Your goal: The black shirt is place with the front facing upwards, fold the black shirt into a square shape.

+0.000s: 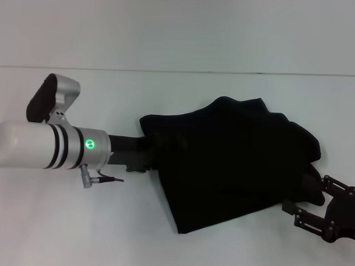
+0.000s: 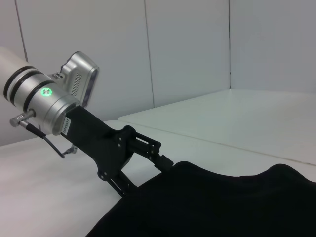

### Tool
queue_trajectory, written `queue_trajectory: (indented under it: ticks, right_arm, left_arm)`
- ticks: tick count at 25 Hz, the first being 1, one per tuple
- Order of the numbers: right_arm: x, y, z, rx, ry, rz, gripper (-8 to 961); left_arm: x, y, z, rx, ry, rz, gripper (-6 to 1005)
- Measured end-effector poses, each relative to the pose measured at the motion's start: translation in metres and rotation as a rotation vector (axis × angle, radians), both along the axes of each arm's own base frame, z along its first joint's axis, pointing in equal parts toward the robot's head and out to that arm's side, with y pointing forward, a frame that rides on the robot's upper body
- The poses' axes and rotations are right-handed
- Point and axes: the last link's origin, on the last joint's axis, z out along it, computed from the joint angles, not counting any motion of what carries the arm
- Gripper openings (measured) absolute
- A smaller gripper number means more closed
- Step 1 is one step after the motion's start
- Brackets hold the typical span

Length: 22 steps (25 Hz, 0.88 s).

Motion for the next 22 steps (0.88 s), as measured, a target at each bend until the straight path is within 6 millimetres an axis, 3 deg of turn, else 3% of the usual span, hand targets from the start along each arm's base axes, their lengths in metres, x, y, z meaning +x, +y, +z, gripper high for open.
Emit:
queue_trajectory:
  ticks: [9,14,22]
  right_arm:
    - [-0.0001,0.0001,-0.0008,0.0,0.0,-0.002,798]
    - [0.0,0.0004,0.0002,0.003,0.002,-0.003,797]
    - [-0.0003,0.0008,0.0015,0.005,0.007,-0.005,797]
  left_arm:
    - [0.0091,0.0016,-0.0029,-0.006,0.011,-0.064,896]
    - [0.0092,0.0016,-0.0036,0.001,0.033,-0.11,693]
    - [0.0051,0.0028,-0.0036,0.022,0.069,-0.138,518]
